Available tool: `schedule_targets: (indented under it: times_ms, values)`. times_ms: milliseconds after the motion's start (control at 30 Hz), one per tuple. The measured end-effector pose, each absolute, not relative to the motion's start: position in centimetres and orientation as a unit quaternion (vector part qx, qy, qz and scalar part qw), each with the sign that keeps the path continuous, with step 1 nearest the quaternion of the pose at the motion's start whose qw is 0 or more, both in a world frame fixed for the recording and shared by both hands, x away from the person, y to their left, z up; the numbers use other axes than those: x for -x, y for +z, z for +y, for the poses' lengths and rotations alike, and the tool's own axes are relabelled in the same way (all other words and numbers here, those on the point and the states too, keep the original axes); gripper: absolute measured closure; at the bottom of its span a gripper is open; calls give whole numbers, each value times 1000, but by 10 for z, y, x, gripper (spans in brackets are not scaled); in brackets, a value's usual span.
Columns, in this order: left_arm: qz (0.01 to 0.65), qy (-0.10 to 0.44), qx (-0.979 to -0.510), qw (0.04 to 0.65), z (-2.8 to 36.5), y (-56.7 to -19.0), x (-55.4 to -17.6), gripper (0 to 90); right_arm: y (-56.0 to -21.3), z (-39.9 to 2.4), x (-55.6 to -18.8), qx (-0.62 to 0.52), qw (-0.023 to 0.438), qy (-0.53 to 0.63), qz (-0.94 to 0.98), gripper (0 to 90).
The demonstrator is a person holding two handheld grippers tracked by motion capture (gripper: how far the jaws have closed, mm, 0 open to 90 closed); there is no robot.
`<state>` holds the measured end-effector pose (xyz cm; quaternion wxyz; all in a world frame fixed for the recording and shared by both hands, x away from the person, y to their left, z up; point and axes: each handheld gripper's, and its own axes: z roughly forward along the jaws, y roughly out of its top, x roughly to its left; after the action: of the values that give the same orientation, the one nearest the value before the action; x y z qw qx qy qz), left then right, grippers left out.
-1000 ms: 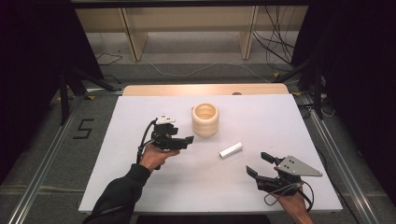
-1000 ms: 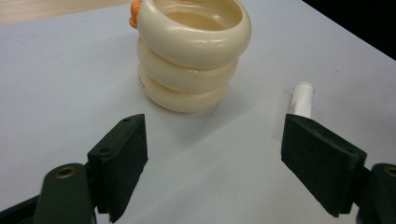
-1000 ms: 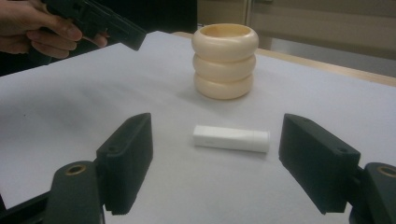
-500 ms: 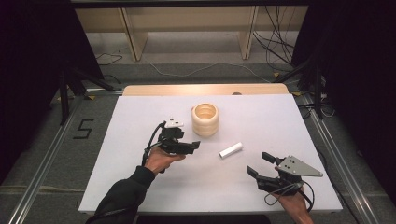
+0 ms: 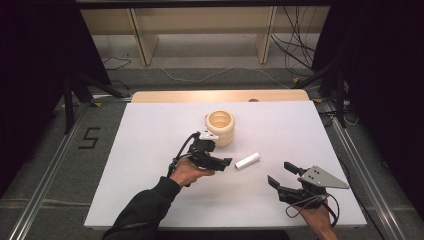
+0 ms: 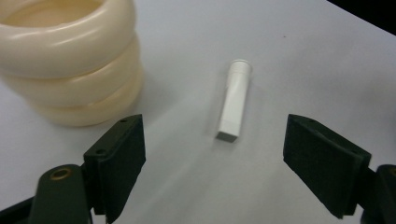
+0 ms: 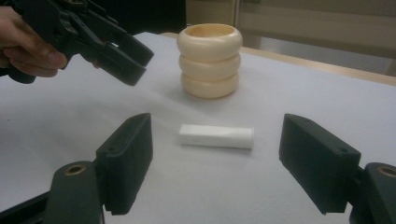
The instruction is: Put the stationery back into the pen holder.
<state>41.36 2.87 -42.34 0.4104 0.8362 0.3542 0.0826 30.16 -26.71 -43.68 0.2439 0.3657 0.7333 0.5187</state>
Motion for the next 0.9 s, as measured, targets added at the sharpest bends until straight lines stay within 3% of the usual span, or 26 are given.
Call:
schedule_targets:
  times_ms: [300, 567, 900]
  values:
    - [327, 73, -865, 374, -17, -434, -422, 221, -437, -268, -301, -365, 242, 520, 734, 265]
    - [317, 62, -883, 340, -36, -445, -433, 265, -437, -267, -301, -363, 240, 520, 735, 265]
    - [295, 62, -903, 307, -52, -451, -444, 372, -437, -267, -301, -362, 238, 518, 737, 265]
